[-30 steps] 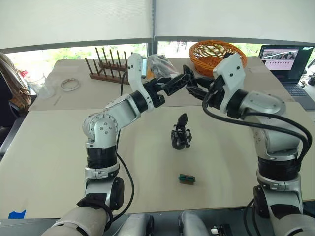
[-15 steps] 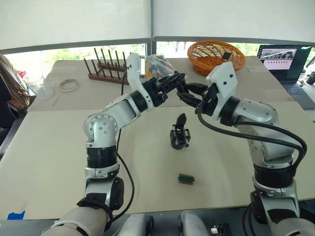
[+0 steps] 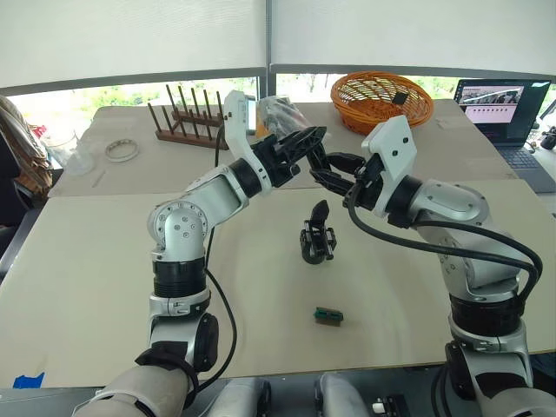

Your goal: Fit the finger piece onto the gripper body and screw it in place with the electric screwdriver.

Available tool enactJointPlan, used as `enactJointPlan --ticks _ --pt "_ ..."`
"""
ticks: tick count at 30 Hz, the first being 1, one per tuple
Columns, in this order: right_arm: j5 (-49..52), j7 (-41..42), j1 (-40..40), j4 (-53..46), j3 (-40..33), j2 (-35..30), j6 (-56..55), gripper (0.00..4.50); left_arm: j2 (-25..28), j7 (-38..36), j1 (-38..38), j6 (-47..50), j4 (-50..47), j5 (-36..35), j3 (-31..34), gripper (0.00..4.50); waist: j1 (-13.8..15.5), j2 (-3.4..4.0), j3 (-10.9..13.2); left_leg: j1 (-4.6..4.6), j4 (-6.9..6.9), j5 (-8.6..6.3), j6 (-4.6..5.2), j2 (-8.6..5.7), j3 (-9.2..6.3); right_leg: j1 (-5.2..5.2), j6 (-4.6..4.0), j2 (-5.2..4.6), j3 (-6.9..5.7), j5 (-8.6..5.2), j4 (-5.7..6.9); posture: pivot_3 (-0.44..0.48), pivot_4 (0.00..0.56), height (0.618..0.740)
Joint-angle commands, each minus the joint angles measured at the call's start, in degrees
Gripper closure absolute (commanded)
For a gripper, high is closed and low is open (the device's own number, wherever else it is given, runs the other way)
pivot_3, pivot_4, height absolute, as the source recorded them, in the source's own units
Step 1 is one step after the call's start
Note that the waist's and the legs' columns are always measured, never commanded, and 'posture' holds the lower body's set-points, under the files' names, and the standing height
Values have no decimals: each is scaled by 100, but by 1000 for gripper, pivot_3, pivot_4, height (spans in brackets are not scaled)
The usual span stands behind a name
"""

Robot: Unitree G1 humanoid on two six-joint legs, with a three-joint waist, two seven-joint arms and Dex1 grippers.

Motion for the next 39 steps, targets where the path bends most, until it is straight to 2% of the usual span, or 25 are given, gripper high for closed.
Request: enactJointPlan --ticks 1,8,10,13,14,17,21,23,29,32,35,39 --pt "53 -152 -198 -280 -85 -8 -82 3386 10 -19 -35 -20 -132 -99 -51 4410 -2 0 0 0 0 0 0 0 0 0 0 0 0 0 0 0 150 740" --pt "120 -100 -213 -368 -103 -196 -79 3386 109 -229 -40 -169 -78 73 -244 4500 11 0 0 1 -1 0 0 0 0 0 0 0 0 0 -1 0 150 740" --pt "371 236 -255 -424 -181 -442 51 2361 353 -585 -134 -216 -4 191 -393 4500 12 0 0 0 0 0 0 0 0 1 0 0 0 0 -2 0 150 740" --pt "906 842 -532 -241 -385 -874 222 1299 917 -1425 -310 -254 135 319 -692 4500 -22 0 0 1 -4 0 0 0 2 1 0 4 0 0 -3 0 150 740" --pt "1438 1227 -717 -51 -541 -1037 612 1008 1218 -1960 -400 -259 189 347 -833 4500 -28 0 0 0 -4 0 0 0 1 -1 0 5 0 0 -5 0 150 740" --pt "2610 1914 -1204 606 -882 -1302 1602 1008 1872 -3271 -617 -327 357 355 -1139 4500 -70 1 1 -2 -6 0 0 4 2 3 -1 6 -2 0 -8 0 150 740" --pt "3277 2802 -1554 1354 -610 -1677 2334 1008 2299 -4454 -906 -375 615 356 -1376 4500 -67 0 1 1 -12 -3 6 5 -4 14 -2 -3 -3 -1 -24 0 150 740" --pt "3303 3087 -1614 1559 -384 -1741 2341 1008 2361 -4730 -982 -336 673 380 -1447 4500 -69 1 1 -2 -10 -5 9 4 -7 15 -2 -10 3 -1 -28 0 150 740" --pt "3196 2924 -2001 2034 -107 -1297 2254 1008 2286 -4921 -952 -496 581 712 -1662 4500 -106 0 1 -12 -8 -5 9 6 -7 0 -2 -31 11 -1 -16 0 150 740" --pt "3222 2904 -2030 2026 -123 -1196 2238 1807 2167 -4795 -885 -476 516 759 -1635 4500 -92 0 1 -13 -7 -6 9 6 -10 -1 -2 -32 11 -1 -13 0 150 740" --pt "3064 3079 -1959 1829 78 -1307 2037 2859 2166 -4815 -824 -443 433 761 -1621 4500 -90 0 1 -25 -3 -5 10 4 -10 -12 -1 -32 9 -1 -12 0 150 740" --pt "2838 3238 -1874 1705 271 -1421 1758 2859 2167 -4828 -866 -389 452 729 -1564 4500 -99 0 1 -28 -2 -5 9 3 -10 -18 -1 -31 5 -1 -6 0 150 740"
